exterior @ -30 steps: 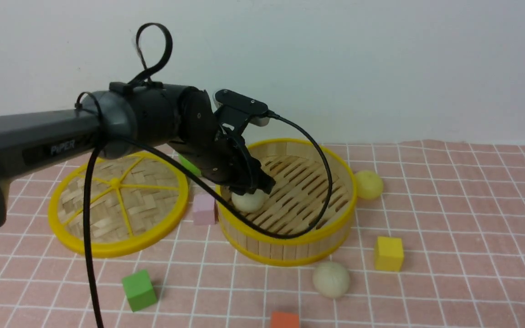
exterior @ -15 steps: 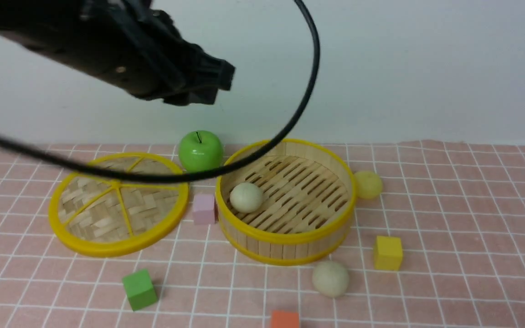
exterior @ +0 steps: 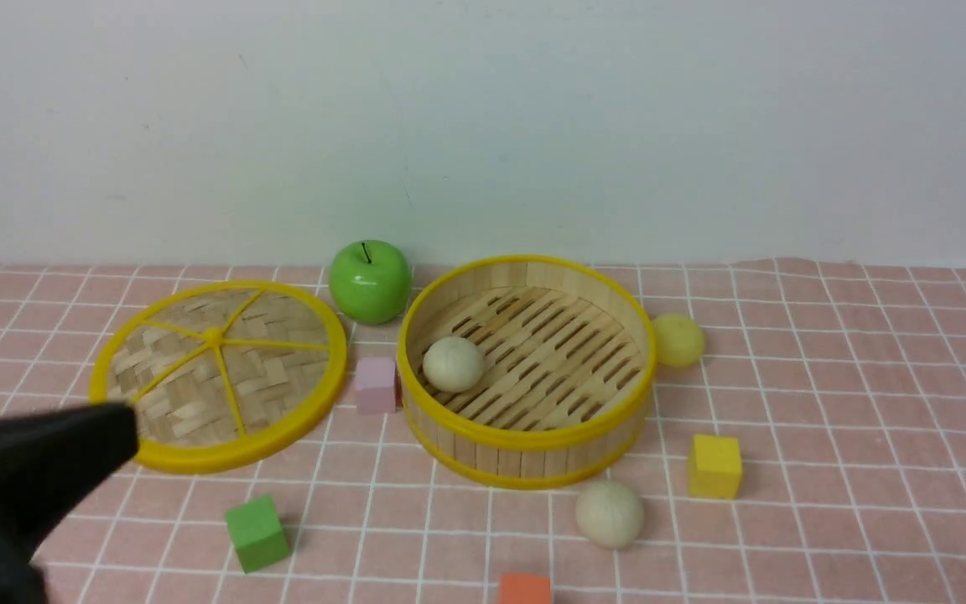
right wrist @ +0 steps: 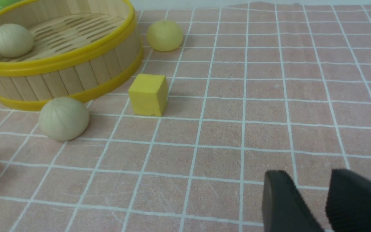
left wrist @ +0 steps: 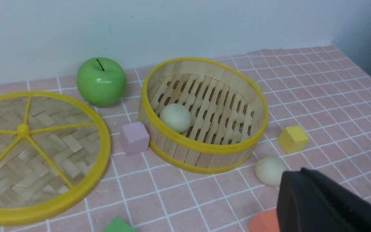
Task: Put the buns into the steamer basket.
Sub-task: Use the right arm to grab a steamed stuffed bun, then use the right arm to put the steamed stuffed bun into the steamer, then use the right arm to grab a steamed stuffed bun
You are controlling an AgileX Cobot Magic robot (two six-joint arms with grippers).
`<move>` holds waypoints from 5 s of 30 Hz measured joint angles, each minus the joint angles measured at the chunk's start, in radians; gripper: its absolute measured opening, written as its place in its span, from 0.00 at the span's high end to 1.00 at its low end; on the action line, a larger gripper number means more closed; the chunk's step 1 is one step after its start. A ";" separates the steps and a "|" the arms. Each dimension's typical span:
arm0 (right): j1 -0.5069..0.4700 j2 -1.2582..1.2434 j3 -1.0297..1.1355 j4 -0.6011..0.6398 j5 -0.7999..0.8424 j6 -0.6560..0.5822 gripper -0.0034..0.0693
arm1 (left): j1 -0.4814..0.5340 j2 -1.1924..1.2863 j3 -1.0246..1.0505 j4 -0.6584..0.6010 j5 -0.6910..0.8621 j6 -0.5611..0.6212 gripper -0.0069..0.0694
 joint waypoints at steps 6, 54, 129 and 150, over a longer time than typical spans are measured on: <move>0.000 0.000 0.000 0.000 0.000 0.000 0.62 | 0.000 -0.329 0.256 -0.011 -0.186 0.000 0.93; 0.155 1.174 -0.802 0.330 0.523 -0.247 0.93 | 0.000 -0.426 0.343 -0.016 -0.272 -0.001 0.92; 0.501 2.066 -1.575 -0.202 0.249 -0.091 0.84 | 0.000 -0.426 0.343 -0.016 -0.254 -0.001 0.86; 0.346 1.868 -1.634 -0.308 0.464 0.100 0.22 | 0.000 -0.426 0.343 -0.016 -0.253 -0.001 0.86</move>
